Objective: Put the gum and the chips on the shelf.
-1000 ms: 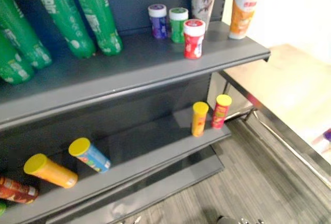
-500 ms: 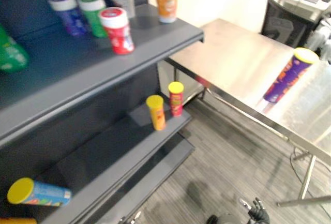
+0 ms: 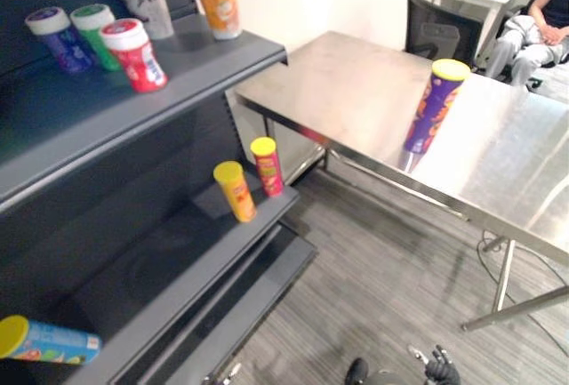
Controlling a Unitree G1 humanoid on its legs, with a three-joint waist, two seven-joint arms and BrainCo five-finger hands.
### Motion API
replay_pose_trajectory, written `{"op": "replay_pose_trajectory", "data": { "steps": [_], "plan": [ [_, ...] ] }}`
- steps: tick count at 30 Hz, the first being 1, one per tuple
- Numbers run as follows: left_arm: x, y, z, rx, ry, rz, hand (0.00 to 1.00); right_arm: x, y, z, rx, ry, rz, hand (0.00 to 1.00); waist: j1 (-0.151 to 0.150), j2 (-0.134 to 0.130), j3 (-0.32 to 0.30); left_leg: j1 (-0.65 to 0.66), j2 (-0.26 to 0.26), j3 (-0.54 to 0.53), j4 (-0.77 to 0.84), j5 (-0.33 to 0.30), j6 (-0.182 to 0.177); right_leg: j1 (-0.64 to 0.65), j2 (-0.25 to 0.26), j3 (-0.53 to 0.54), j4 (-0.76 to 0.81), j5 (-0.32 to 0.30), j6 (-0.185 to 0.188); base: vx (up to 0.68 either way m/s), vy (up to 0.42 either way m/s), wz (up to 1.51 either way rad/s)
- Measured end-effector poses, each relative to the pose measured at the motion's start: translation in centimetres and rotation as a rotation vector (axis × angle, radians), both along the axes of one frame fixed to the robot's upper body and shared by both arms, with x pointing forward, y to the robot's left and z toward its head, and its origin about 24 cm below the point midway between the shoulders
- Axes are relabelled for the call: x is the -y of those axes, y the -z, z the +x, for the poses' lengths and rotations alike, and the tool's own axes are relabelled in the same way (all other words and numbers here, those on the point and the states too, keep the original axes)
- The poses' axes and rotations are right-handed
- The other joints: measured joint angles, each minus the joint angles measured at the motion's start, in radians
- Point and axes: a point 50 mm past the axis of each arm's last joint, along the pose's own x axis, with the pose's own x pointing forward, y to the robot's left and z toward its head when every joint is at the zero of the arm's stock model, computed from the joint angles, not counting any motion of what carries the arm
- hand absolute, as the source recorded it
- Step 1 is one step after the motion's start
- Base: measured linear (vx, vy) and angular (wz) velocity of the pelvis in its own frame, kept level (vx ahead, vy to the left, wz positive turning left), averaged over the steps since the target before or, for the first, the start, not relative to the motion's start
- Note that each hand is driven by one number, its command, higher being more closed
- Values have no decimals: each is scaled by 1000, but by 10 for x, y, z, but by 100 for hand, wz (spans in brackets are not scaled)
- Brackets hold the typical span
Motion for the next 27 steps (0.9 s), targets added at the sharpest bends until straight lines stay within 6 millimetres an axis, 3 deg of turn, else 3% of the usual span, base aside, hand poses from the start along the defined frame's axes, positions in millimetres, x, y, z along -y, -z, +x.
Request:
{"op": "replay_pose_trajectory", "data": {
  "steps": [7,10,15,17,18,19,22,27],
  "plan": [
    [0,0,5,3,39,-4,0,7,1,-16,-29,60,-23,0,-6,11,0,-11,-13,13,12,-4,4,-55,-42,2,94,-12,-18,-42,45,-6],
    [0,-1,17,19,69,-2,0,9,-1,-13,-2,84,-25,0,-14,13,2,-14,-15,29,41,-3,5,-110,-89,7,222,-71,-27,29,5,-3],
    [0,-3,29,43,86,-11,0,13,-6,-3,48,134,-35,0,-59,12,5,-14,16,26,131,7,-8,-148,-120,44,353,-184,-37,40,-122,-11],
    [3,-4,34,64,87,-23,0,15,-6,-6,34,161,-45,0,-56,-1,10,-48,59,-55,259,29,-1,-145,-99,92,357,-197,-46,42,-226,-56],
    [4,-5,36,77,87,-24,0,18,-6,-5,33,169,-57,0,-53,-3,12,-89,59,-164,314,21,5,-147,-86,136,354,-200,-51,31,-197,-106],
    [5,-5,36,80,73,-31,0,22,-7,-3,26,171,-73,0,-53,-2,13,-101,26,-268,301,-1,-5,-146,-69,193,339,-197,-48,26,-172,-119],
    [12,-5,37,92,58,-43,0,33,-7,-9,-9,163,-108,0,-53,4,12,-128,-30,-431,230,-12,-20,-112,-2,308,254,-188,-33,74,-120,-128],
    [18,-5,39,103,38,-60,0,41,-8,-13,-23,141,-134,0,-51,15,6,-166,-76,-573,136,-14,-25,-75,35,369,195,-144,-7,153,40,-117]
  ]
}}
